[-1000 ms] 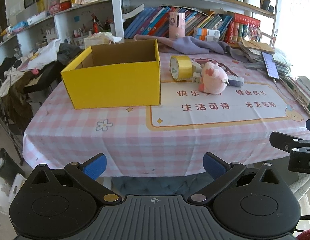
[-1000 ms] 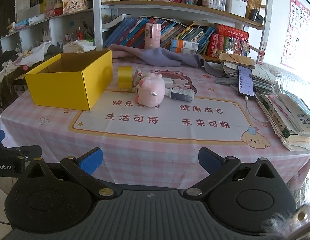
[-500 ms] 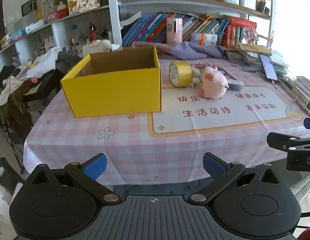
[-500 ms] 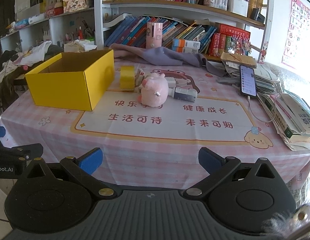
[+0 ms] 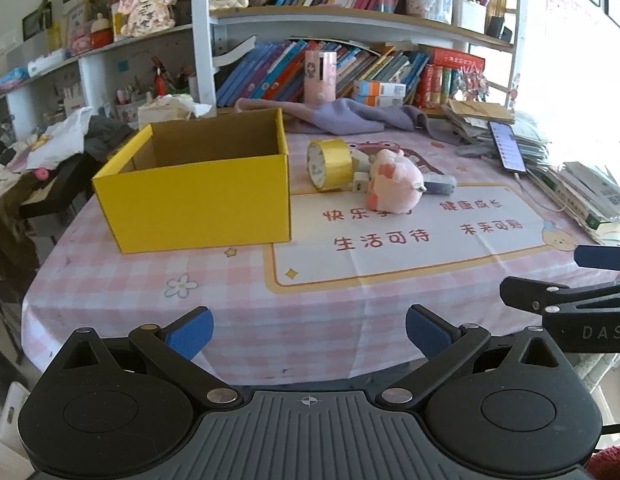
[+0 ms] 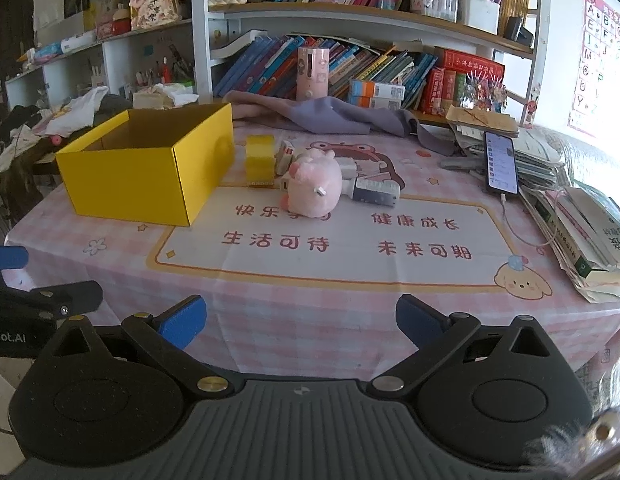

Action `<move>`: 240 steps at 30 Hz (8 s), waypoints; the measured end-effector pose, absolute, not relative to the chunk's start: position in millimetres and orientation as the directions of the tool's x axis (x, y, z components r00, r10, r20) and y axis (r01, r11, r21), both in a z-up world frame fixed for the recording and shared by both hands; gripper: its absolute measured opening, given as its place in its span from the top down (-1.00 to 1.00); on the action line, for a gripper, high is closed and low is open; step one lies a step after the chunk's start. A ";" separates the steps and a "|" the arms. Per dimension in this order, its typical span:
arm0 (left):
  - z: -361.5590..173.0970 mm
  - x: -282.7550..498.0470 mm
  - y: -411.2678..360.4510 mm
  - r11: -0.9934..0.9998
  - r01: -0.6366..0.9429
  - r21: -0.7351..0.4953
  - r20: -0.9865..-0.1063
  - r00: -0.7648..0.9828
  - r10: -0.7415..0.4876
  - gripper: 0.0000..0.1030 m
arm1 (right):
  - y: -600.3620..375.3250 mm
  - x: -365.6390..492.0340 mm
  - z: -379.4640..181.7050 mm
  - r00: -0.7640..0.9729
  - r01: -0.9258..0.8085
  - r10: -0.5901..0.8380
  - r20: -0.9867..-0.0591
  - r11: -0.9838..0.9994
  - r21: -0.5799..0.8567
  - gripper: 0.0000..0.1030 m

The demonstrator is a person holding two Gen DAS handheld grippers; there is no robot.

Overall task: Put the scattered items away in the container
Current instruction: 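Move both tools toward the pink plush pig and spray bottle, then grasp the pink plush pig with the left tool while the right tool grasps the white spray bottle, then carry the pig and spray bottle over the yellow box with both tools, then lower into the box and open the left tool while the right tool releases the bottle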

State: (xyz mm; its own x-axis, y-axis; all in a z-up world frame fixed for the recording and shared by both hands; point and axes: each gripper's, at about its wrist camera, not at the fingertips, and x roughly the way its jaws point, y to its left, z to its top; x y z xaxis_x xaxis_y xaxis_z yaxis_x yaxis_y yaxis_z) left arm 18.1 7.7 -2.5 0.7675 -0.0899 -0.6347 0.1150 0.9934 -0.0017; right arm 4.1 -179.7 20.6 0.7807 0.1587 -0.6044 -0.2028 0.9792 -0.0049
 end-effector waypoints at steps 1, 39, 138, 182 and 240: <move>-2.5 18.6 6.7 0.993 0.120 -0.001 -0.632 0.769 -0.093 -1.00 | -180.3 4.5 20.6 0.783 -0.202 0.159 -0.602 0.979 -0.004 -0.97; 1.5 143.9 -83.1 0.969 0.249 -0.005 -0.622 0.758 -0.198 -0.99 | -262.3 123.2 18.9 0.775 -0.121 0.101 -0.624 0.993 0.010 -0.55; 17.5 157.0 -50.5 0.935 0.298 -0.190 -0.670 0.657 -0.345 -0.24 | -244.3 191.1 34.2 0.562 -0.451 0.466 -0.683 0.865 0.219 0.41; 7.4 2.7 119.9 0.969 0.094 -0.227 -0.689 0.689 -0.228 -0.24 | -55.7 22.8 28.9 0.454 -0.601 0.501 -0.737 0.783 0.162 0.41; -19.6 315.5 154.1 0.959 0.218 0.179 -0.776 0.630 0.001 -0.43 | 79.2 319.0 -18.0 0.594 -0.728 0.299 -0.747 0.595 -0.341 0.38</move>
